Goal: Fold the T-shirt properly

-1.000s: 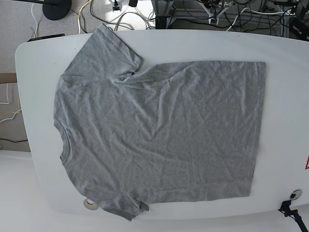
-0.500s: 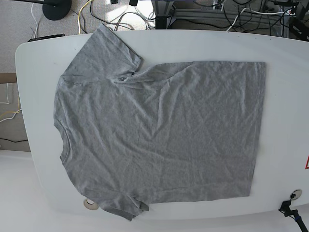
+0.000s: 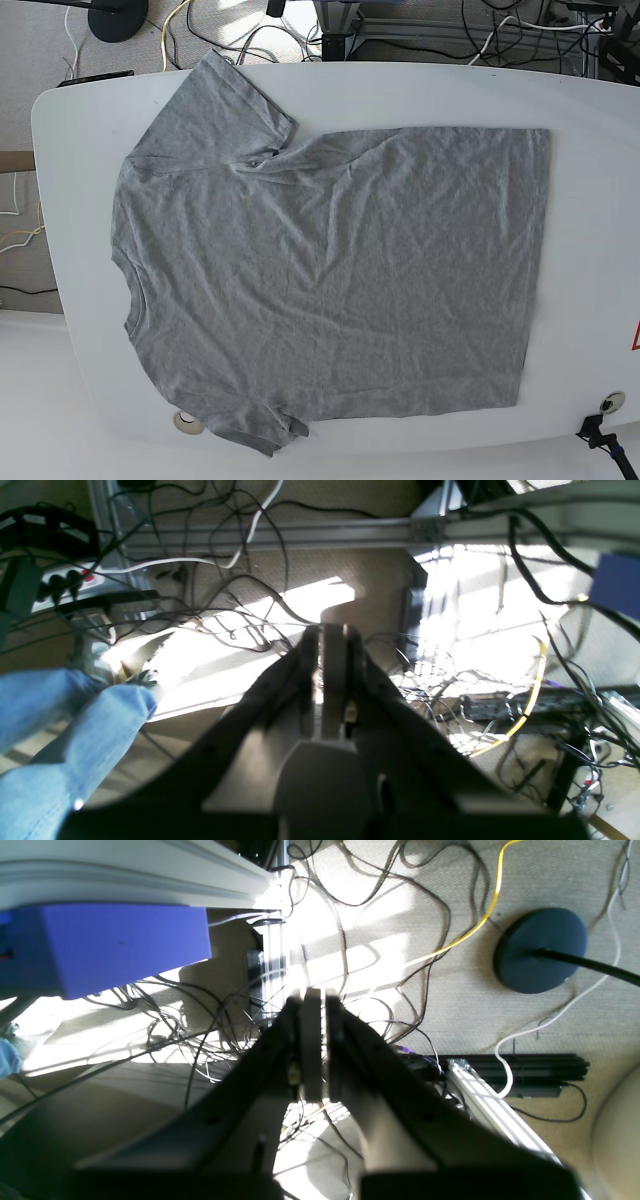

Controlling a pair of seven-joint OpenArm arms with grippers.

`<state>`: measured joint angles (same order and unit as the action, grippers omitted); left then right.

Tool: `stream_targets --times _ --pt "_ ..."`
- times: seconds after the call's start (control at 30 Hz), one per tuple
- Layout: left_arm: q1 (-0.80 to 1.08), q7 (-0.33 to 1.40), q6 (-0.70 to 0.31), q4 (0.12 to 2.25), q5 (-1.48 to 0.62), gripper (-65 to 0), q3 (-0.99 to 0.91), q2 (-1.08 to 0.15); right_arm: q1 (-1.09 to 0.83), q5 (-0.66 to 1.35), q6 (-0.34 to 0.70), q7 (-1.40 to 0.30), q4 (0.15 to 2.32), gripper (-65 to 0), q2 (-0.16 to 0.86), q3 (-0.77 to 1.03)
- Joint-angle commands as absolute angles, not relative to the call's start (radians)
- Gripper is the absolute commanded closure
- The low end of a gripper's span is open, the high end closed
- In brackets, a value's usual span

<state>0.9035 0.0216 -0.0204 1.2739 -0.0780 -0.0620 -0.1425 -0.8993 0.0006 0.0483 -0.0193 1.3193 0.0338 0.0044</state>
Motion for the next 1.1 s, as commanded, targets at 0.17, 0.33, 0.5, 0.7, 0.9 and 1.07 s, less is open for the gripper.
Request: stream_targets --times 0.17,0.33,0.5,0.7,0.9,1.07 --pt "1.026 0.096 -0.018 1.552 -0.081 -0.8 -0.067 -0.203 -1.066 0.001 0.044 -0.025 1.612 -0.8 0.035 0.005" --pt "1.098 0.174 -0.018 1.716 -0.082 -6.1 -0.068 -0.240 -1.141 0.005 0.047 -0.148 1.813 -0.9 0.035 0.005" --pt "1.144 0.209 -0.018 1.837 -0.082 -25.3 -0.070 -0.277 -1.204 0.005 0.047 -0.150 1.945 -1.9 0.035 0.005" --pt "1.147 0.209 -0.018 1.870 -0.081 -25.7 -0.076 -0.277 -1.202 0.004 0.047 -0.145 1.968 -26.8 0.036 0.005" --pt "1.095 0.206 -0.018 1.882 -0.085 -25.7 -0.105 -0.275 -1.118 0.005 0.048 -0.136 1.979 -37.2 0.036 0.005" --pt "1.030 0.206 -0.018 1.902 -0.085 -25.8 -0.105 -0.275 -1.076 0.005 0.048 -0.102 1.997 -37.3 0.035 0.005"
